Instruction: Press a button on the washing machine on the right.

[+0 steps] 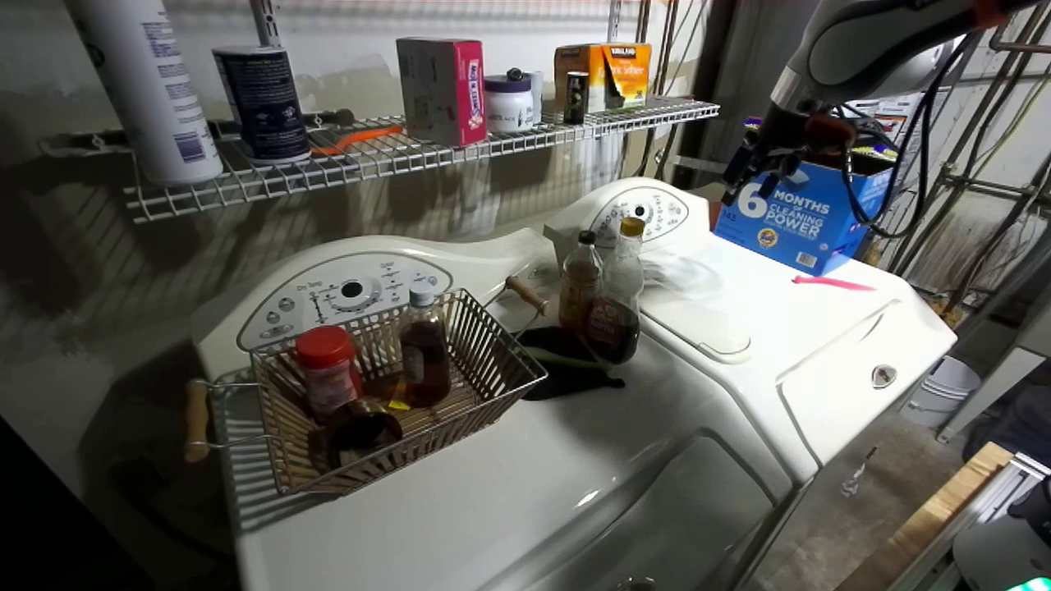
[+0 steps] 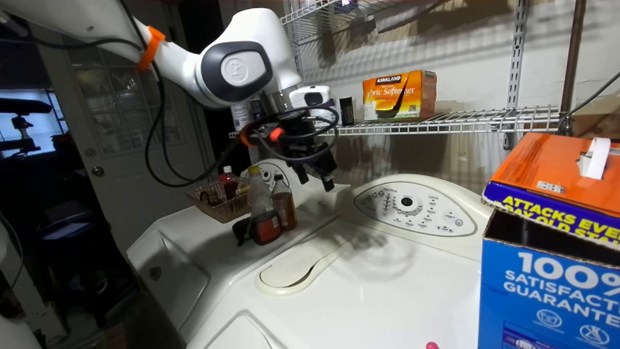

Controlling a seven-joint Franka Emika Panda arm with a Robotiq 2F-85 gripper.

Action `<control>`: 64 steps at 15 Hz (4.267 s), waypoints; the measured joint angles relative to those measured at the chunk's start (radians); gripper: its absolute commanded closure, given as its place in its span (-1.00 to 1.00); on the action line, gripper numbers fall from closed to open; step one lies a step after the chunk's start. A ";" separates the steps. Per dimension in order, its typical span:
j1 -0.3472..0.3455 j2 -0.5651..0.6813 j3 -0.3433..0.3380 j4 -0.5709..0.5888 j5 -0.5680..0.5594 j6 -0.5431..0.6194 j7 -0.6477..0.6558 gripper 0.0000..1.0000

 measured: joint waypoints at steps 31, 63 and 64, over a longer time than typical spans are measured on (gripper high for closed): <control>-0.050 0.537 -0.002 0.449 0.079 0.199 -0.168 1.00; -0.105 0.853 0.028 0.840 0.080 0.124 -0.242 1.00; -0.106 0.860 0.028 0.849 0.080 0.123 -0.242 1.00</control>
